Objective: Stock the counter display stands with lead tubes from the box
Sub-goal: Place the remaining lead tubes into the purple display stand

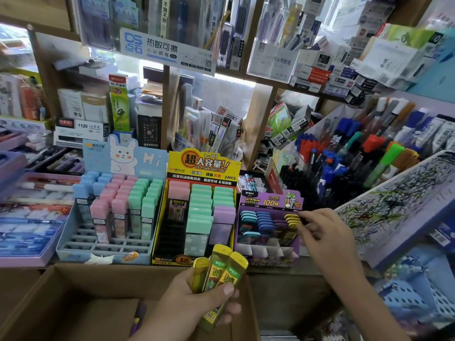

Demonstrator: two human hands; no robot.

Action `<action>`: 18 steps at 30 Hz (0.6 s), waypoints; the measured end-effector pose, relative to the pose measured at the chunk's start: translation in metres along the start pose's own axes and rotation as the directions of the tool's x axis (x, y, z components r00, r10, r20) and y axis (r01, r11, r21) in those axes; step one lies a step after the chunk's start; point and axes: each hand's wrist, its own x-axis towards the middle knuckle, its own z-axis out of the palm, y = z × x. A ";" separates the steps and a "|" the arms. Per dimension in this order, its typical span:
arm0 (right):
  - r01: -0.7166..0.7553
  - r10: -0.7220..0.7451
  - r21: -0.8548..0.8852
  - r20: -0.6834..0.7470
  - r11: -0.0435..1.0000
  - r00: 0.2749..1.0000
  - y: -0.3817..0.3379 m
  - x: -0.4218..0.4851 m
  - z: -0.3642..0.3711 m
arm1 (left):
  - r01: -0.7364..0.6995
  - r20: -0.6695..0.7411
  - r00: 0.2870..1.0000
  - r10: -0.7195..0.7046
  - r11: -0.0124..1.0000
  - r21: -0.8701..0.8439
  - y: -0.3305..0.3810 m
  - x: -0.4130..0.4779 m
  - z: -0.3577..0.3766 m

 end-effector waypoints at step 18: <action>-0.521 0.173 0.659 0.519 0.542 0.837 -0.047 -0.024 -0.018 | -0.087 0.096 0.992 0.087 0.996 -0.003 0.010 0.020 0.042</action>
